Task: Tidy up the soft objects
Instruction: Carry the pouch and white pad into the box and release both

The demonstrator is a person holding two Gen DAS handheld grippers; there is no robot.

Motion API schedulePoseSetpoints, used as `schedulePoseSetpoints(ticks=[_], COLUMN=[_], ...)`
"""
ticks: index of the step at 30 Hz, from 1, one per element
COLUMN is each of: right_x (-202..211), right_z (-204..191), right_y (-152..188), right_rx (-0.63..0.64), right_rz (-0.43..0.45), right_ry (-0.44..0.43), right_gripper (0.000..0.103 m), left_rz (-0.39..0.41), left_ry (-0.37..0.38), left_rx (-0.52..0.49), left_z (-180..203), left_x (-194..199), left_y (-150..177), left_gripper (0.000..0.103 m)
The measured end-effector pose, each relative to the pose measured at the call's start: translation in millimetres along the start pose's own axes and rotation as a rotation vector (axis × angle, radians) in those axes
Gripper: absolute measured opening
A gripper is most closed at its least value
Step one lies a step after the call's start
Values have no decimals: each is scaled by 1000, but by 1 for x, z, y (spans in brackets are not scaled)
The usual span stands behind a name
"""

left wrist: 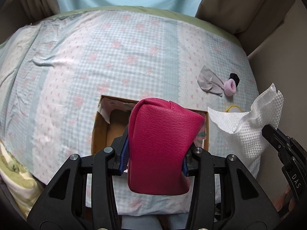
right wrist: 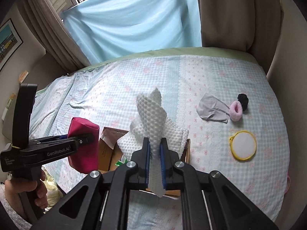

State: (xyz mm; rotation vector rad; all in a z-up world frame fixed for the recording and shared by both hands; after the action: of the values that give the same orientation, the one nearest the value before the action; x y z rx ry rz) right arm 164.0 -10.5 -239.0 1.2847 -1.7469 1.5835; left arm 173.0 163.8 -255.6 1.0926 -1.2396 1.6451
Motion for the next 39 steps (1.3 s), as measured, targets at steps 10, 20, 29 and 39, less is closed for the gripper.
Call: schedulePoseSetpoints(ticks=[10,20,29,39], right_x=[-100,-167,-194,-188], right_z=[-32,-26,8,21], right_y=[42,70,82,72], right_rx=[-75,-92,-189,-239], right_rz=[-151,-269,-331,-294], right_ry=[60,84,104,70], right_gripper=[9,9,72,103], left_rz=[-146,-278,-264,-275], left_ry=[12,51,56,37], left_rx=[-91,-196,-291,-328], left_z=[-56,-48,-47,-53], left_x=[-96,-174,-180,-180], left_y=[15,24,19,28], left_gripper=[38,38,103,103])
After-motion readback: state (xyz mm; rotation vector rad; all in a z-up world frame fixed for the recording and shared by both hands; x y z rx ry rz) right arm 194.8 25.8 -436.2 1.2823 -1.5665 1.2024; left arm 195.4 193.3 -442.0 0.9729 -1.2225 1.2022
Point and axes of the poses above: each gripper's, at about its wrist camera, not at the fingertips, and x roughly against the way its jaws point, z to its right, y to its underside, the point moved 7 cm from there along -x, roughly the way its jaws point, and after that the axes turned 1 degree about x, right-handed, at the moved point
